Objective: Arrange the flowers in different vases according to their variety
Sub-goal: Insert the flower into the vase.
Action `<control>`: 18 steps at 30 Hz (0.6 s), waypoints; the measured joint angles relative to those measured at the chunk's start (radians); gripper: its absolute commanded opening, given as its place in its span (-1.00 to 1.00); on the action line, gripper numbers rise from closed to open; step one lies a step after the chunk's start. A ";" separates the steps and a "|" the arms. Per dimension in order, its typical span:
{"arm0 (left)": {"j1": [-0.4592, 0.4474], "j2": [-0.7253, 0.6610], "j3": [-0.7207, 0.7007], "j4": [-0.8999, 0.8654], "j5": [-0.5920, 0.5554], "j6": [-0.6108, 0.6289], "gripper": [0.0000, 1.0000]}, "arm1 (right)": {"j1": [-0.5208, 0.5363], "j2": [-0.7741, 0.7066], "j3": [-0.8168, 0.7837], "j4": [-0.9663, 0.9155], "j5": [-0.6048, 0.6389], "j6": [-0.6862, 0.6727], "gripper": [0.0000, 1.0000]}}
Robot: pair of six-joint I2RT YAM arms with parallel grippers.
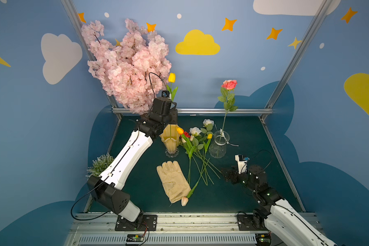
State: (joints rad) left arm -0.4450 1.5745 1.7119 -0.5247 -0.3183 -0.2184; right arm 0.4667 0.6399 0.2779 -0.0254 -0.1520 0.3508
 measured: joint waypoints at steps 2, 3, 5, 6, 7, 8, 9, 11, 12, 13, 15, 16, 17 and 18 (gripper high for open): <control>0.004 0.016 -0.021 0.060 0.002 0.020 -0.95 | 0.000 0.003 0.002 0.001 -0.002 0.000 0.87; 0.007 0.023 -0.031 0.089 0.002 0.031 -0.95 | 0.000 0.005 0.002 0.001 -0.003 0.000 0.87; 0.016 0.028 -0.056 0.154 0.003 0.046 -0.95 | 0.002 0.013 0.004 0.001 -0.007 0.000 0.86; 0.019 0.028 -0.073 0.187 0.003 0.054 -0.95 | 0.002 0.017 0.005 0.002 -0.008 0.000 0.86; 0.023 0.026 -0.097 0.225 0.002 0.060 -0.94 | 0.002 0.021 0.006 0.002 -0.008 0.000 0.86; 0.027 0.023 -0.125 0.262 0.000 0.066 -0.95 | 0.002 0.025 0.009 0.002 -0.010 0.000 0.86; 0.031 0.020 -0.153 0.294 0.000 0.070 -0.95 | 0.003 0.028 0.011 0.002 -0.011 0.000 0.86; 0.040 0.008 -0.225 0.354 0.002 0.075 -0.95 | 0.003 0.035 0.016 0.005 -0.015 -0.002 0.86; 0.044 0.002 -0.255 0.373 0.003 0.076 -0.95 | 0.004 0.039 0.018 0.006 -0.017 -0.003 0.86; 0.050 -0.008 -0.291 0.397 0.004 0.077 -0.95 | 0.005 0.043 0.018 0.008 -0.019 -0.005 0.86; 0.058 -0.032 -0.356 0.445 0.004 0.077 -0.82 | 0.007 0.052 0.018 0.008 -0.025 -0.008 0.86; 0.062 -0.050 -0.394 0.472 0.005 0.077 -0.65 | 0.008 0.057 0.018 0.008 -0.028 -0.009 0.86; 0.065 -0.070 -0.432 0.495 0.008 0.080 -0.37 | 0.009 0.063 0.018 0.007 -0.032 -0.011 0.85; 0.067 -0.089 -0.465 0.517 0.012 0.078 -0.17 | 0.009 0.066 0.019 0.007 -0.035 -0.012 0.85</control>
State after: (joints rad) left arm -0.3779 1.4857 1.2469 -0.0078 -0.3061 -0.1406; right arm 0.4759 0.7063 0.2974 -0.0185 -0.1867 0.3389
